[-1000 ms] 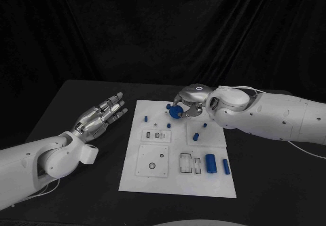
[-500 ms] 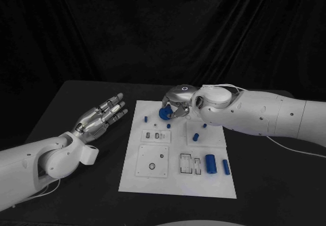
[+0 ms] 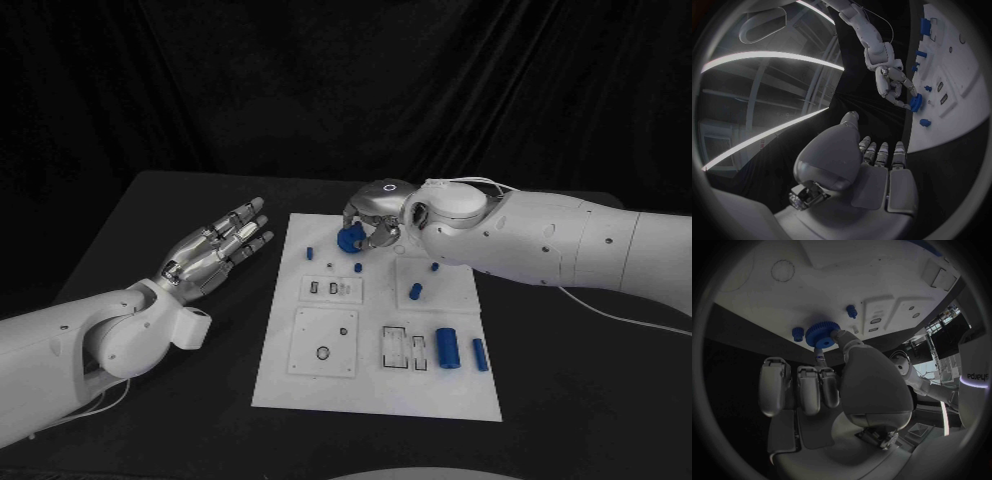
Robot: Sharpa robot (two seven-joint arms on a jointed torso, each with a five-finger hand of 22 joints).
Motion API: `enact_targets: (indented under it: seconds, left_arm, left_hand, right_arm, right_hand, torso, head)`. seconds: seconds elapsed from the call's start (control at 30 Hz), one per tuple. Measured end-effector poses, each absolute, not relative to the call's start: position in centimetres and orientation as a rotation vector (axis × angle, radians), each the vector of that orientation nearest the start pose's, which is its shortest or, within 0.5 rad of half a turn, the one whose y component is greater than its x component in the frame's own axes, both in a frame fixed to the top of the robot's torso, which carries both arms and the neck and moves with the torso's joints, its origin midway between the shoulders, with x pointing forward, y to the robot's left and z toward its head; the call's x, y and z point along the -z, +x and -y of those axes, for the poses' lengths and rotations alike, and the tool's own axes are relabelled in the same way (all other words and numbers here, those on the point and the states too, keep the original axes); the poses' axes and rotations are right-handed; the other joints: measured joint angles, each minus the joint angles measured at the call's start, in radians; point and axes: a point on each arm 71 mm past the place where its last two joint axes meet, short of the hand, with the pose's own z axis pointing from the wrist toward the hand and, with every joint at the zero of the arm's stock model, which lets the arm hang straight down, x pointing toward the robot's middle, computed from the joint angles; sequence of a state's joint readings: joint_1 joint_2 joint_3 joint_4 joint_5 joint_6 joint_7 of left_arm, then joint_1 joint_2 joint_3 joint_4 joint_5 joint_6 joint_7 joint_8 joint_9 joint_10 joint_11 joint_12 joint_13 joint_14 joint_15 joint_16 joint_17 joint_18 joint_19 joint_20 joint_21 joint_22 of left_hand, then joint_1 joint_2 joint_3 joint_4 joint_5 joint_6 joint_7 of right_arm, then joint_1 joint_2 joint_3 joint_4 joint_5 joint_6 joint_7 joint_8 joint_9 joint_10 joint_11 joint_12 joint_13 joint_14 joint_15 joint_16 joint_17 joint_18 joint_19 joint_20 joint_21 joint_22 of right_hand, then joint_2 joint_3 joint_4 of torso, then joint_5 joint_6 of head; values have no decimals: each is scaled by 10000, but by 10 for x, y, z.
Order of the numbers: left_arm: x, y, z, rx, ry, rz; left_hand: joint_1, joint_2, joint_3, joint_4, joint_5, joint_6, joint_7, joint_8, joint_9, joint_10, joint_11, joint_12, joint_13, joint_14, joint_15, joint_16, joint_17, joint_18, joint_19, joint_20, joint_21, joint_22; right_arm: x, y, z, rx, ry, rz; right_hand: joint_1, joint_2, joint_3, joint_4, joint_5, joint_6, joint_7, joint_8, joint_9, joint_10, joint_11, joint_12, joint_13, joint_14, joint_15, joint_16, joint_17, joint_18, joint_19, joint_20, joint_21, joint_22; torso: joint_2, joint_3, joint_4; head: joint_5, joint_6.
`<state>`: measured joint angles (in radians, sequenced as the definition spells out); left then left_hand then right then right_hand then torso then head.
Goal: Assemble the parts on the task board
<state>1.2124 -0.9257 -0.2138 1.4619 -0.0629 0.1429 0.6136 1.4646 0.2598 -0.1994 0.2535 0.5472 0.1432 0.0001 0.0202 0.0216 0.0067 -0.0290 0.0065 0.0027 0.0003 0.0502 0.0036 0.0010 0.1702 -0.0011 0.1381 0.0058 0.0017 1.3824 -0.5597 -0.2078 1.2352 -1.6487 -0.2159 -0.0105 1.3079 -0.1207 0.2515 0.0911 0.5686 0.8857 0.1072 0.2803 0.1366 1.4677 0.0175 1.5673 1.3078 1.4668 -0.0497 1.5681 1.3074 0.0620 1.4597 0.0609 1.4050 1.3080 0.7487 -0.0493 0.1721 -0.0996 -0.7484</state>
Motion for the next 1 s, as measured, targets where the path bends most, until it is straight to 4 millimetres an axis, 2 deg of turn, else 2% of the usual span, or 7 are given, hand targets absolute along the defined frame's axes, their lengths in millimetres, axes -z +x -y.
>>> enact_targets:
  seconds: [0.13,0.2,0.47,0.57,0.63,0.77,1.0]
  left_arm:
    - [219,462,-250,18741,-9322,-15373]
    - [219,462,-250,18742,-9322,-15375]
    - [219,463,-249,18759,-9316,-15390]
    - [219,463,-249,18769,-9313,-15395]
    - [219,463,-249,18767,-9314,-15397]
    - [219,463,-249,18767,-9315,-15400]
    - [219,463,-249,18769,-9314,-15408]
  left_hand:
    - [0,0,0,0,0,0,0,0,0,0,0,0,0,0,0,0,0,0,0,0,0,0]
    - [0,0,0,0,0,0,0,0,0,0,0,0,0,0,0,0,1,0,0,0,0,-3]
    - [0,0,0,0,0,0,0,0,0,0,0,0,0,-37,36,0,3,0,0,0,0,-8]
    - [0,0,-1,0,0,0,0,0,0,0,0,0,0,-37,36,0,4,0,0,0,0,-8]
    - [0,0,-1,1,0,0,0,0,0,0,0,0,0,-34,39,0,5,0,0,0,0,-8]
    - [0,0,-1,1,-1,0,0,0,0,0,0,0,0,1,73,0,5,0,0,0,0,-8]
    - [0,0,-1,1,36,0,0,0,0,0,0,0,0,1,72,0,6,0,0,0,0,-7]
  right_arm:
    - [167,540,132,-4945,-6045,-16170]
    - [167,541,132,-4916,-6034,-16199]
    - [169,543,132,-4860,-6012,-16261]
    - [170,542,132,-4857,-6017,-16321]
    - [171,542,132,-4855,-6030,-16366]
    - [173,542,133,-4842,-6050,-16437]
    - [173,542,133,-4827,-6083,-16525]
  right_hand:
    - [1,0,141,-25,84,-193,81,-90,7,-35,36,0,0,-29,43,0,0,0,0,0,0,-1]
    - [1,0,156,-17,86,-197,85,-218,165,-6,65,0,0,-9,63,0,0,0,0,0,0,-1]
    - [1,0,298,-63,153,-291,116,-388,186,0,70,0,-1,-10,63,0,0,0,-37,36,-52,-2]
    - [1,-1,360,-83,161,-470,182,-621,1094,0,70,0,-2,-9,63,0,0,1,-37,36,-52,-2]
    - [-3,-4,458,-97,130,-664,192,-818,1314,0,70,0,-2,-10,63,0,0,-1,-37,36,-74,-2]
    - [-82,-79,526,-137,-38,-888,211,-1143,1138,0,70,0,-2,-9,63,0,0,0,-71,70,-112,-3]
    - [-175,-70,526,-138,-87,-888,211,-1160,1057,0,70,0,-3,-10,63,0,0,0,-72,72,-116,-3]
  torso:
    - [-3,0,-22]
    - [-8,-1,-30]
    - [-9,-3,-47]
    - [-12,-3,-47]
    - [-12,-3,-47]
    - [-12,-2,-46]
    - [-10,0,-42]
  head:
    - [37,-18]
    - [43,-27]
    - [50,-43]
    - [50,-54]
    - [48,-60]
    - [35,-69]
    - [26,-80]
